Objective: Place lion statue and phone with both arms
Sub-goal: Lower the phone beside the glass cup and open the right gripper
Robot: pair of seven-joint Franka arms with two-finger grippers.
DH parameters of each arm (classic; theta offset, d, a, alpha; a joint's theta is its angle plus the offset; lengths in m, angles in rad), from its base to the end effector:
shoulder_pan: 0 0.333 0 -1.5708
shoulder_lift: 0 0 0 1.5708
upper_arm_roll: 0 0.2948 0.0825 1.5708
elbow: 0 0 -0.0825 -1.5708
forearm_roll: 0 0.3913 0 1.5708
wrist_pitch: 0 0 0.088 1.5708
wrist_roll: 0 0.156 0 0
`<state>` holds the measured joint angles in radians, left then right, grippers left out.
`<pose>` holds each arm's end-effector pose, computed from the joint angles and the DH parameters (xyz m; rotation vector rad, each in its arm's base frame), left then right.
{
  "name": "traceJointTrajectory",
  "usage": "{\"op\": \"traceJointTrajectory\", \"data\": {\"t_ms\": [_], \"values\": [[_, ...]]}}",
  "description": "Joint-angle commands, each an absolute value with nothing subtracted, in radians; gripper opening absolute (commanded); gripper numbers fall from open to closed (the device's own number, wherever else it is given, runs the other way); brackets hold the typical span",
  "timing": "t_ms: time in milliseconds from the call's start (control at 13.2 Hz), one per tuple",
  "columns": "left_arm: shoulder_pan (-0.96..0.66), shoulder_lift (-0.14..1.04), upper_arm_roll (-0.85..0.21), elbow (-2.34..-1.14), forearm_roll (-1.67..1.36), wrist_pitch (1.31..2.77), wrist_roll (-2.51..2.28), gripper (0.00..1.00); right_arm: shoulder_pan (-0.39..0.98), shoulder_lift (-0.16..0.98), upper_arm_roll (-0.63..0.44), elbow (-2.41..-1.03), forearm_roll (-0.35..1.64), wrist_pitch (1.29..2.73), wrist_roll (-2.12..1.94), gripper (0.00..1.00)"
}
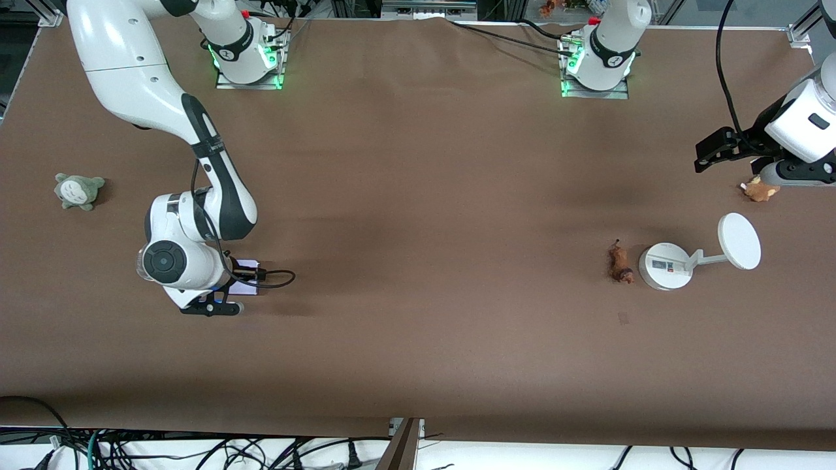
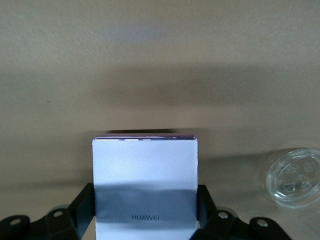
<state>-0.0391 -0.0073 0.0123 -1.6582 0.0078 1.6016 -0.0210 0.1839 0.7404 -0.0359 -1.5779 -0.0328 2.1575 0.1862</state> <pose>0.5570 -0.0137 0.5192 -3.1318 0.0098 0.0769 0.6578 0.0965 0.1218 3.0563 -0.0159 -0.2295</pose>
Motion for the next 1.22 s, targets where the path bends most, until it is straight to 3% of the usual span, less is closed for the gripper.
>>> {"op": "traceJointTrajectory", "data": {"t_ms": [0,228,304,380,684,1139], "values": [[-0.049,-0.014,0.021,-1.660,0.021,1.592,-0.015,1.00,0.170,0.698,-0.021,-1.637,-0.032,2.178,0.164,0.43],[-0.049,-0.014,0.021,-1.660,0.021,1.592,-0.015,1.00,0.170,0.698,-0.021,-1.677,-0.032,2.223,0.153,0.44],[-0.049,-0.014,0.021,-1.660,0.021,1.592,-0.015,1.00,0.170,0.698,-0.021,-1.677,-0.032,2.218,0.141,0.63],[-0.049,-0.014,0.021,-1.660,0.021,1.592,-0.015,1.00,0.169,0.698,-0.021,-1.674,-0.032,2.215,0.137,0.98],[-0.049,-0.014,0.021,-1.660,0.020,1.592,-0.015,1.00,0.164,0.649,-0.023,-1.632,-0.037,2.194,0.095,1.00],[-0.049,-0.014,0.021,-1.660,0.020,1.589,-0.015,1.00,0.163,0.568,-0.026,-1.409,-0.048,1.936,0.031,1.00]]}}
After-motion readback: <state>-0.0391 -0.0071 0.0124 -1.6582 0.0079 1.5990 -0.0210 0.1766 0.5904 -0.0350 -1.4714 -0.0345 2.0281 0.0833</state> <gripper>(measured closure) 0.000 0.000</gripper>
